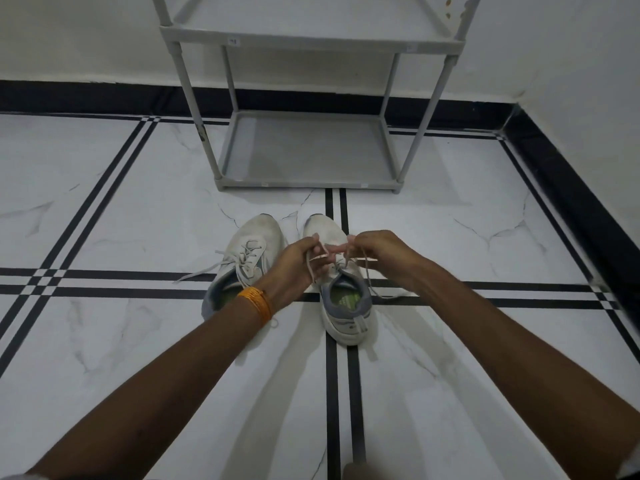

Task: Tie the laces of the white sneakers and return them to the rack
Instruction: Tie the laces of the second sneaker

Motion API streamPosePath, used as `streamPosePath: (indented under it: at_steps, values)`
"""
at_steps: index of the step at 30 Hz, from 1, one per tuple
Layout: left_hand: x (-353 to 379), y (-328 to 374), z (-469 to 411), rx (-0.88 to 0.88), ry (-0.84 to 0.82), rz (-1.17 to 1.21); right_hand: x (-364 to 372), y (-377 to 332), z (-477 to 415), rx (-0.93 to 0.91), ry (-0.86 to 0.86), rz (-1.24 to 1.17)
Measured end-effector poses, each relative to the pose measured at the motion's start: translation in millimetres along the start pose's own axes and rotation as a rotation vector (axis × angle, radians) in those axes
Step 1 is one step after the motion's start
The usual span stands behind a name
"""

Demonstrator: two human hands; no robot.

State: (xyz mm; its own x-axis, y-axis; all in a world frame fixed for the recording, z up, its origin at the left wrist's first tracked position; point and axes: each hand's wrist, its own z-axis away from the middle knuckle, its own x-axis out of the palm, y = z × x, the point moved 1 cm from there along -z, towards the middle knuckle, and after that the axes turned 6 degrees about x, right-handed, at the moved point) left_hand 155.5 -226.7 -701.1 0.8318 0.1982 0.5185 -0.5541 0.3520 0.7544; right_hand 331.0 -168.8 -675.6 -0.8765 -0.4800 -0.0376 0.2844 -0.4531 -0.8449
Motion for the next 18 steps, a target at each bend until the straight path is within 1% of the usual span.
streamPosePath:
  at_steps: [2, 3, 4, 6, 9, 12, 15, 18]
  values:
    - [5, -5, 5, 0.058, 0.008, -0.128, 8, 12, -3, 0.015, -0.063, -0.292]
    - [6, -8, 7, 0.079, 0.033, -0.200, 11, 17, -4, 0.033, -0.066, -0.361]
    - [6, -10, 8, 0.097, 0.064, -0.259, 13, 21, -4, 0.051, -0.049, -0.377]
    - [5, -13, 8, 0.136, 0.098, -0.324, 14, 25, -6, 0.068, -0.001, -0.319]
    - [4, -12, 6, 0.168, 0.136, -0.389, 13, 26, -8, 0.046, 0.041, -0.165]
    - [4, -11, 5, 0.210, 0.126, -0.468, 15, 27, -13, 0.039, 0.109, -0.086]
    - [3, -13, 4, 0.278, 0.101, -0.576, 16, 29, -14, 0.023, 0.085, -0.095]
    - [1, -16, 2, 0.330, 0.077, -0.651, 14, 31, -11, -0.029, 0.054, -0.050]
